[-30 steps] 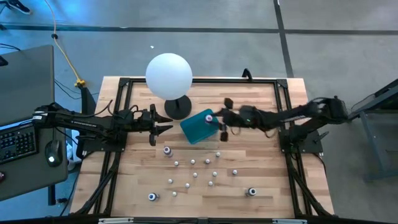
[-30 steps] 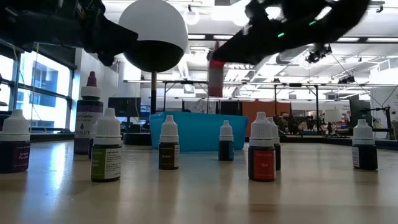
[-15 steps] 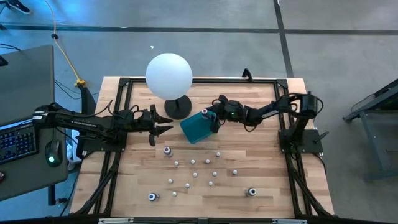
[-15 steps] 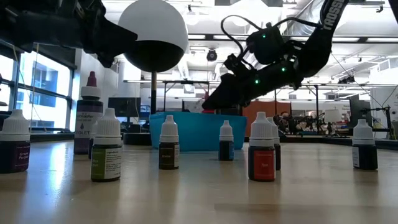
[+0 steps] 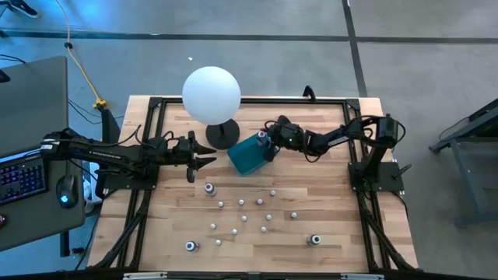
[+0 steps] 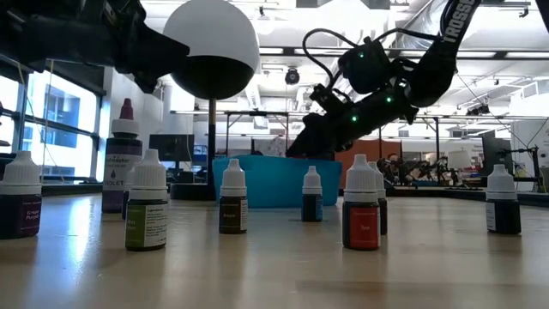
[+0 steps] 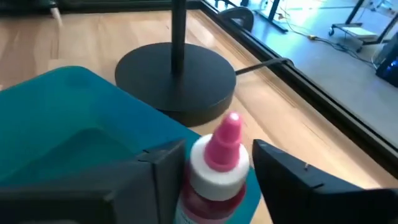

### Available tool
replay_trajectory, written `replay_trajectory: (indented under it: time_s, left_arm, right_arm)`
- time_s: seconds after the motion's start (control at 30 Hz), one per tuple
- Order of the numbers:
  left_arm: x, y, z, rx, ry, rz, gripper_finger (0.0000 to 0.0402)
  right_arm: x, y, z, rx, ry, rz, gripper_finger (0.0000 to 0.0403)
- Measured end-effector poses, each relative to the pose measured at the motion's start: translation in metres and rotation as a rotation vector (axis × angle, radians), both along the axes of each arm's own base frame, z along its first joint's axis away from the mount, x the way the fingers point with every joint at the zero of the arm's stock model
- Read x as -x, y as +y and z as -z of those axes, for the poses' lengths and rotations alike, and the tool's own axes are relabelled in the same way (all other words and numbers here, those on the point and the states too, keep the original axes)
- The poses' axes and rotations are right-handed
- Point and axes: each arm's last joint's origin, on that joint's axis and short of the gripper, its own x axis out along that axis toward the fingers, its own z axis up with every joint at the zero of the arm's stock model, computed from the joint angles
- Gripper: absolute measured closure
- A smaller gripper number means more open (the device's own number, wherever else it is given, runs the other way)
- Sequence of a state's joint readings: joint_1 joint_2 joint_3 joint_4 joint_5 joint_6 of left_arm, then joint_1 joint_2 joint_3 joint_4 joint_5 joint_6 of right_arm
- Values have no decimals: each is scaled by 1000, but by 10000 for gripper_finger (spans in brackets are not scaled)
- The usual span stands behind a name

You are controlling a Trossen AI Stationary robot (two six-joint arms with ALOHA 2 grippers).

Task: Pick & Place food coloring
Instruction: Put the large pink food coloring bottle into the bin, then put the large purple food coloring bottle into the bin

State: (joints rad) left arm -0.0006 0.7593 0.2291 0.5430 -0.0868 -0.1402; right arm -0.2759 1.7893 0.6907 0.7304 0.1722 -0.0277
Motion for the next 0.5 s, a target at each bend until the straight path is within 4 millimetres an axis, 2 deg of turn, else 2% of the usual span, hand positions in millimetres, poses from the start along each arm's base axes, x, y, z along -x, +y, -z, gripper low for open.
replay_trajectory:
  time_s: [0.17, 0.27, 0.4, 0.5]
  left_arm:
    - [0, 0, 0, 0, -5, 0, 273]
    - [0, 0, -3, 0, -32, -14, 273]
    - [1, 2, -3, 3, -28, -55, 273]
    - [1, 0, 1, 45, 6, -8, 273]
  right_arm:
    - [0, 1, -3, 25, -2, -14, 190]
    - [1, 1, -14, 75, -15, -22, 186]
    - [8, 3, -41, 128, -60, -33, 188]
    - [19, 9, -67, 128, -87, -64, 186]
